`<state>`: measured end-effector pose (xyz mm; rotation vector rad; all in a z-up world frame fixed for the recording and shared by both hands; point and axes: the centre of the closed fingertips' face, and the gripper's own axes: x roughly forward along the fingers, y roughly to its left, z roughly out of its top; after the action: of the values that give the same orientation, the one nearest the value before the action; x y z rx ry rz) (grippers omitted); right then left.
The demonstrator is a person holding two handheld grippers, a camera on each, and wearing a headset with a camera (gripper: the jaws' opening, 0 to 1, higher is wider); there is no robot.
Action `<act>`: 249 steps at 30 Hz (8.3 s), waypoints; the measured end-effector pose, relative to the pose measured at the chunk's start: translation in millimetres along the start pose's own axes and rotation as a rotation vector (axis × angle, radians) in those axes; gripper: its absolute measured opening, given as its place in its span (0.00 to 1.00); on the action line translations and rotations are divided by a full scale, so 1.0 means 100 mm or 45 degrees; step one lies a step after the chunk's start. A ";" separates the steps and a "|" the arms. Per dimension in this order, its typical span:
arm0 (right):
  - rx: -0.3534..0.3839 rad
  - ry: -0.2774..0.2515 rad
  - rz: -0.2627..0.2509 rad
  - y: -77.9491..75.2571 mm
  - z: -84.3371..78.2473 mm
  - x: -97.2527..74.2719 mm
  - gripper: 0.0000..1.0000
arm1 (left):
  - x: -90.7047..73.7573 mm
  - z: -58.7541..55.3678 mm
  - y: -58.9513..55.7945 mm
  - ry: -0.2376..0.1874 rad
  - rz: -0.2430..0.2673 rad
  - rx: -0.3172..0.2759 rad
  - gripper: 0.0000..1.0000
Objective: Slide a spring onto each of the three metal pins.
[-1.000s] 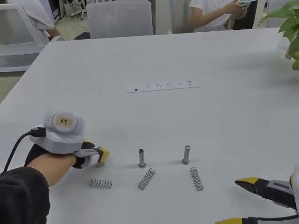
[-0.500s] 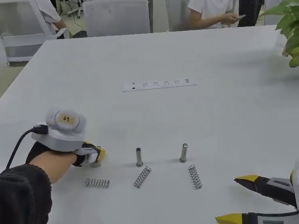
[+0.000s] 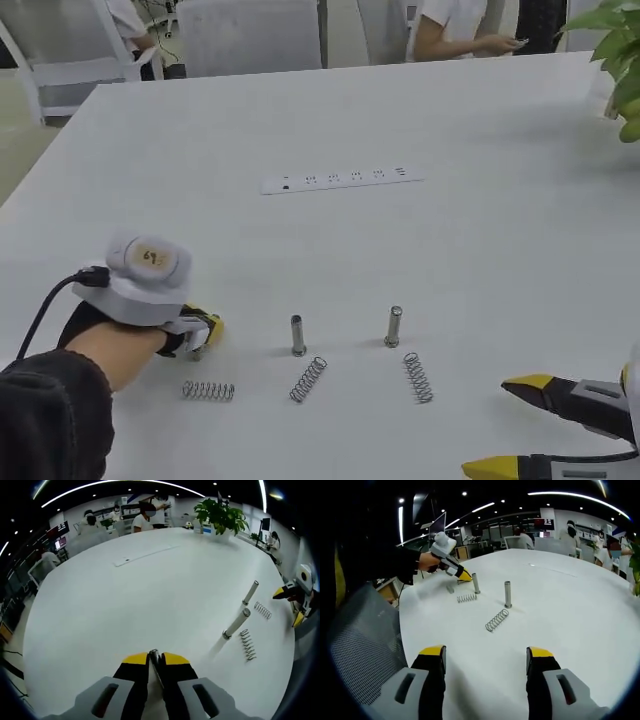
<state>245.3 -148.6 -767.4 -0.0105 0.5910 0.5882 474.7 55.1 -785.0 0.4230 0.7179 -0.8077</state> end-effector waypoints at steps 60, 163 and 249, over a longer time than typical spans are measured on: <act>-0.060 0.000 0.023 0.10 0.13 0.02 0.63 | -0.38 0.06 -0.10 -0.059 -0.019 -0.027 0.00; -0.152 0.028 0.048 0.21 0.26 0.03 0.63 | -0.65 -0.07 -0.24 -0.247 -0.049 -0.180 0.11; -0.134 0.032 0.051 0.23 0.24 0.05 0.61 | -0.74 -0.69 -0.72 -0.020 -0.267 0.200 0.09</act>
<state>249.2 -122.5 -746.6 -0.1057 0.5850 0.6587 355.5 87.8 -784.6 0.4869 0.6938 -1.0689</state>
